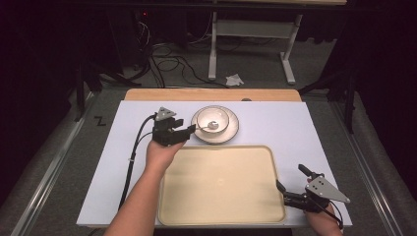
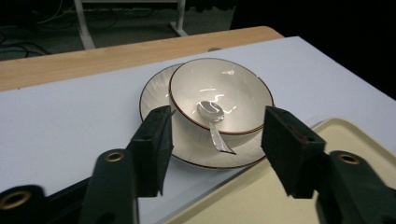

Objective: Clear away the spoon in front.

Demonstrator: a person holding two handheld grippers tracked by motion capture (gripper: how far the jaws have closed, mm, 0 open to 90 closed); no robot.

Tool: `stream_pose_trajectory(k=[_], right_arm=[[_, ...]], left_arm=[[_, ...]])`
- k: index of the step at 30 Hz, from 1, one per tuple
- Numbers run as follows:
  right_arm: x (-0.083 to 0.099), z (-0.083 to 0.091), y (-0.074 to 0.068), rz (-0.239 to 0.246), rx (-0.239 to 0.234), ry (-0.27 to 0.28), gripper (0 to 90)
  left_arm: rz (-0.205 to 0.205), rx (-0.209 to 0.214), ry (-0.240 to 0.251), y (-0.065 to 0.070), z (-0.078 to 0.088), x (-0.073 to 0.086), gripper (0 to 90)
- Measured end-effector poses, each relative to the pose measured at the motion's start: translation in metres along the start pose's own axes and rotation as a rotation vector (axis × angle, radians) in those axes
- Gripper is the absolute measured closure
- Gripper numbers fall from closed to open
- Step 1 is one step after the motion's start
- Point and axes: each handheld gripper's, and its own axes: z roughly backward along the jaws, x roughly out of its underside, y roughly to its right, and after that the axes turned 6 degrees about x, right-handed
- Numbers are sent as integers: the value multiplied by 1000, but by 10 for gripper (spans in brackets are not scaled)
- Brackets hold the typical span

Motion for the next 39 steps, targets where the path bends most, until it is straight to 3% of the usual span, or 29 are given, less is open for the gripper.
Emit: stream_pose_trajectory(k=[8,16,27,39], right_arm=[[0,0,-1,-1,-2,1,75],[0,0,-1,12,-2,3,75],[0,-1,-1,14,-7,5,75],[-1,0,-1,15,-5,4,75]], left_arm=[[27,-17,-13,3,-8,2,677],[18,-34,-31,5,-11,4,806],[4,-56,-24,6,-8,3,819],[-39,-70,-1,10,-2,2,835]])
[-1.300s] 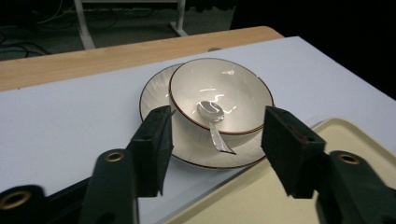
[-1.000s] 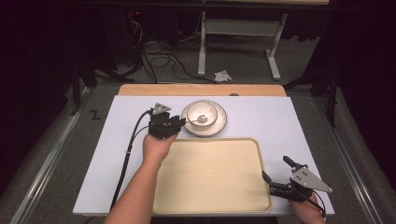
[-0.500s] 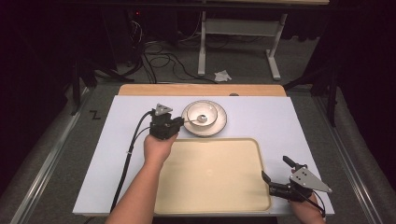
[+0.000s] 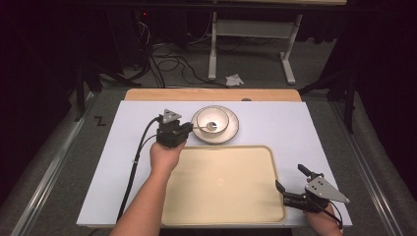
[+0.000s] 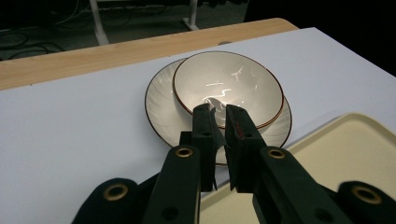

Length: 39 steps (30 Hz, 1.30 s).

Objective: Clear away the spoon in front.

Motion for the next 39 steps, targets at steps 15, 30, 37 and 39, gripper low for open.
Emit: stream_pose_trajectory(k=[15,30,37,39], right_arm=[[0,0,0,1,-4,2,75],[1,0,0,-1,-3,-1,75],[0,0,0,2,1,-2,75],[0,0,0,3,2,-3,74]], left_arm=[[-19,-9,55,2,10,-3,900],[-35,25,142,7,34,-7,900],[-45,41,179,10,56,-8,900],[-43,48,191,9,64,-7,900]])
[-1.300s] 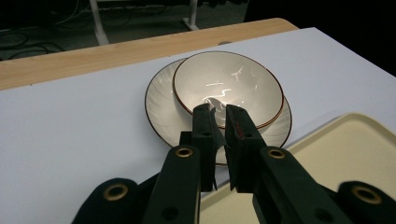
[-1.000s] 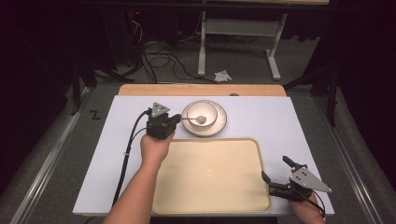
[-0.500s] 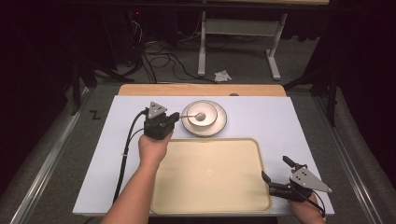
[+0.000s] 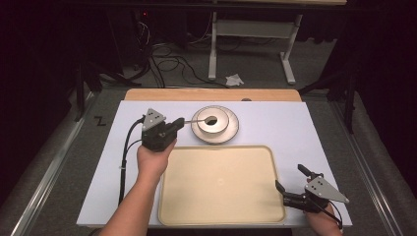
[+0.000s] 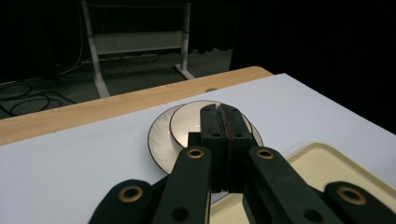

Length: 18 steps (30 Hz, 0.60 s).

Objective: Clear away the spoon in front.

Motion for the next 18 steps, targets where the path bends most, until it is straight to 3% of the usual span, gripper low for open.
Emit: stream_pose_trajectory(k=[9,18], right_arm=[[0,0,0,5,5,-1,75],[0,-1,-2,2,2,-6,75]], left_arm=[[8,32,32,0,35,13,900],[19,73,42,3,63,44,900]])
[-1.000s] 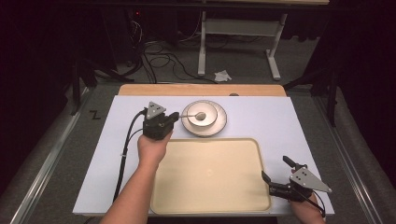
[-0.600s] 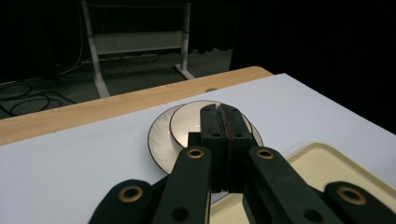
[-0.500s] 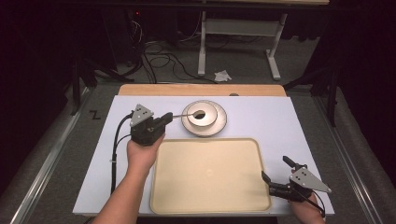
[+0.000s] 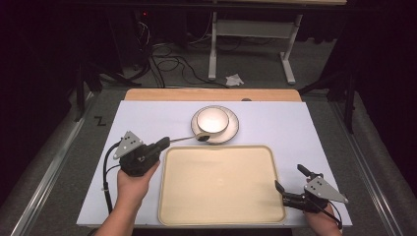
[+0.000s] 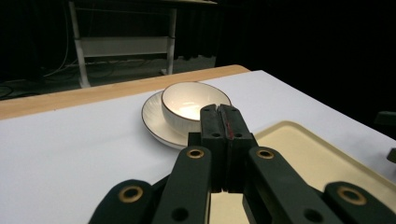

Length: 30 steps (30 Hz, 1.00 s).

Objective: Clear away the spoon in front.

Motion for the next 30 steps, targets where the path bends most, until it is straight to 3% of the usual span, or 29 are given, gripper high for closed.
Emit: stream_pose_trajectory(k=[6,10,12,16,19,22,24,30], right_arm=[[0,0,0,11,-5,8,74],[1,-1,0,5,-1,2,75],[1,-1,0,6,5,-2,75],[1,-1,0,7,5,-2,74],[1,-1,0,7,11,-5,74],[1,-1,-1,4,15,-9,75],[1,-1,-1,0,16,-10,74],[1,-1,-1,0,10,-11,74]], left_arm=[[17,30,19,7,14,27,900],[39,52,57,13,23,46,900],[68,65,79,12,29,49,900],[81,94,105,9,37,50,900],[93,122,88,7,36,54,900],[127,197,64,6,29,58,900],[144,225,49,6,24,61,899],[149,261,12,11,14,66,899]])
